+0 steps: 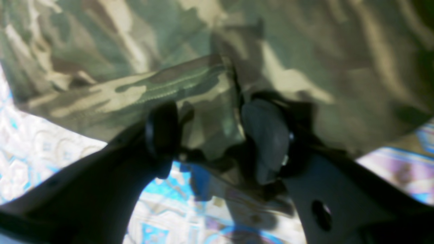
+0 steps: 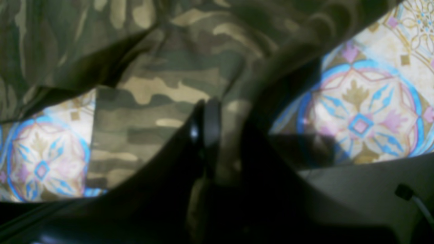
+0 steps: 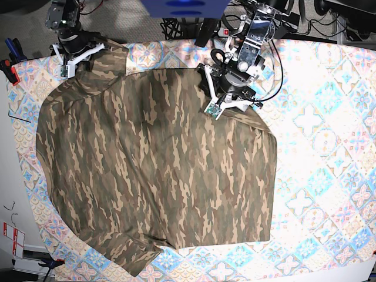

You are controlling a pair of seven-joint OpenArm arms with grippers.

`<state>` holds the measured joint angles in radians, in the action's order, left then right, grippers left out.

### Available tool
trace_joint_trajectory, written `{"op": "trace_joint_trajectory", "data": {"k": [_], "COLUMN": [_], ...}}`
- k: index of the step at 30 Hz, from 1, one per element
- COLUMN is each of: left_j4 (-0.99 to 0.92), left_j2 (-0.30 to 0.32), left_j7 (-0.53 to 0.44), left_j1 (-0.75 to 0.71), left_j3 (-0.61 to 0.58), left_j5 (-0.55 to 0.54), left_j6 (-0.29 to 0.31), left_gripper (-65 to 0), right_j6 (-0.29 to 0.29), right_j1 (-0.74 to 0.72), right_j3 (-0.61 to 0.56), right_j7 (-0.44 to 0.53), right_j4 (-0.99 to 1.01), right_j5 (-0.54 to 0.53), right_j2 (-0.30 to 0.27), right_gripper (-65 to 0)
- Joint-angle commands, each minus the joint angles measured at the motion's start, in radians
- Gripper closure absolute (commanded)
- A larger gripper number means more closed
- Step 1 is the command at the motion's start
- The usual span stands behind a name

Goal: Fold the T-shirt properly
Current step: 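Lift the shirt's collar edge with both grippers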

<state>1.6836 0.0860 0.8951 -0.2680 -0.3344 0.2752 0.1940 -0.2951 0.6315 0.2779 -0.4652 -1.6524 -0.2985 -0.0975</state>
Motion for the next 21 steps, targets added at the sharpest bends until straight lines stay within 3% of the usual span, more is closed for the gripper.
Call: {"op": "trace_joint_trajectory", "data": {"k": [1, 3, 5, 7, 10, 16, 21], "left_j4": [-0.012, -0.069, -0.090, -0.092, -0.092, -0.090, -0.007], "left_j2": [-0.001, -0.002, -0.002, -0.002, -0.002, -0.002, -0.002], "left_j7": [-0.008, -0.015, -0.017, -0.017, -0.009, -0.009, -0.063], "left_j1": [0.005, 0.008, 0.008, 0.006, 0.006, -0.009, -0.075], "left_j3": [0.001, 0.002, 0.002, 0.002, 0.002, 0.005, 0.053], "left_j5": [0.020, 0.054, 0.072, 0.071, 0.071, 0.071, 0.063], "left_j6": [-0.004, -0.004, -0.004, -0.004, -0.004, -0.004, -0.018], "left_gripper": [-34.0, -33.3, -28.5, -19.9, -1.7, 0.0, 0.0], "right_j6": [-0.005, -0.005, -0.005, -0.005, -0.005, -0.005, -0.005], "right_j1": [0.004, 0.004, 0.004, 0.004, 0.004, 0.004, 0.004], "right_j3": [0.004, 0.005, 0.008, 0.008, 0.008, 0.008, 0.008], "right_j7": [0.018, 0.018, 0.018, 0.018, 0.016, 0.016, 0.019], "right_j4": [-0.015, -0.018, -0.021, -0.022, -0.024, -0.025, -0.025], "right_j5": [-0.008, -0.008, -0.008, -0.008, -0.008, -0.008, -0.008], "right_j2": [-0.008, -0.008, -0.008, -0.008, -0.008, -0.008, -0.008], "right_gripper": [-0.7, -0.7, -0.7, -0.7, -0.7, -0.7, -0.6]}}
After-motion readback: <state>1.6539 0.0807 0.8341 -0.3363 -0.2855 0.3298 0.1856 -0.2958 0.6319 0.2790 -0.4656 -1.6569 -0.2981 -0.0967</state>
